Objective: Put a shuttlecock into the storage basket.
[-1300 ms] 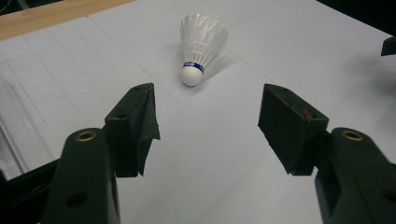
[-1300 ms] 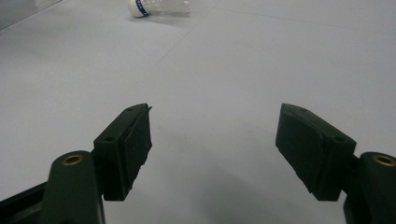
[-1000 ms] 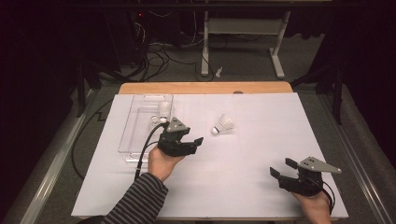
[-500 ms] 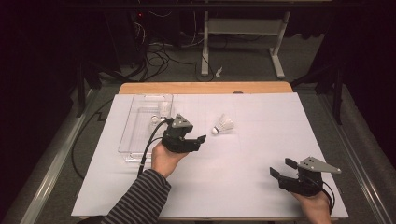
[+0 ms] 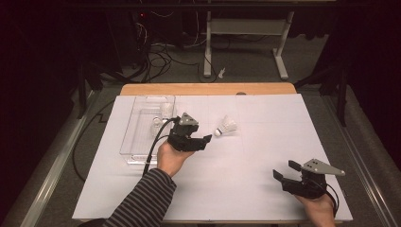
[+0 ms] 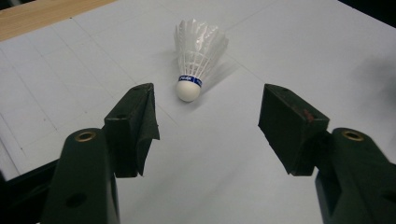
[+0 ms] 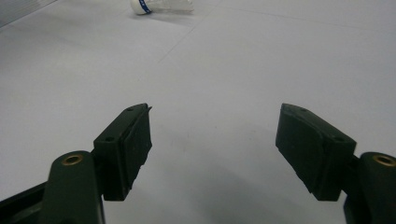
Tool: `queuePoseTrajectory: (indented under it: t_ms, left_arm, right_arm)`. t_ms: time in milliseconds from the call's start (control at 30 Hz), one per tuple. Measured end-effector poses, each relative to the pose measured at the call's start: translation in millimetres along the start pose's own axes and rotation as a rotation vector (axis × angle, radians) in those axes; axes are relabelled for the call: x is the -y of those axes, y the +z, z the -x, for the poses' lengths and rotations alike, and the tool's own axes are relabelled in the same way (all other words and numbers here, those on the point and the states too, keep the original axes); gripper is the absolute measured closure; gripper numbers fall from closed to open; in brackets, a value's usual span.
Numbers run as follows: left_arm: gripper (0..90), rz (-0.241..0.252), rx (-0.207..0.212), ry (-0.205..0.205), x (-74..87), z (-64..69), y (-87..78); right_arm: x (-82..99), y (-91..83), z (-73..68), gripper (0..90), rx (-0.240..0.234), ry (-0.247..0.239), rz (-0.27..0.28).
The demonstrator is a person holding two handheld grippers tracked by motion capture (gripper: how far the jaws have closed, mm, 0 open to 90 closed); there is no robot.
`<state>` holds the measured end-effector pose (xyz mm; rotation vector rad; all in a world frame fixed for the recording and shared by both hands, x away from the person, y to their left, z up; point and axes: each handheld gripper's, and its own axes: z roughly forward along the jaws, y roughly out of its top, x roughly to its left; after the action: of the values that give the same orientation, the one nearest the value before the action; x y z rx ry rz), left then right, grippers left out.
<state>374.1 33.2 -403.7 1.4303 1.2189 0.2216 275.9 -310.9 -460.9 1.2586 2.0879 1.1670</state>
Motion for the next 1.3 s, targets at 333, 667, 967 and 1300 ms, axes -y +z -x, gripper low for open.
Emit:
queuePoseTrajectory:
  t_ms: [333, 667, 967, 1300]
  left_arm:
    - [37.5, -0.017, -0.009, 0.000, -2.6, 0.2, 9.8]
    - [38.4, -0.048, -0.026, -0.004, -7.2, 0.4, 19.5]
    - [38.3, -0.084, -0.039, 0.015, -11.9, 7.1, 31.0]
    - [38.7, -0.140, -0.054, 0.015, -12.5, 10.5, 47.6]
  right_arm:
    - [0.0, 0.1, -0.1, 27.4, -0.001, -0.002, -0.001]
    - [0.0, 0.2, -0.1, 27.4, -0.002, -0.003, -0.001]
    - [0.0, 0.2, -0.1, 27.4, -0.003, -0.004, -0.001]
    - [0.1, -0.1, 0.2, 27.3, -0.004, -0.001, 0.000]
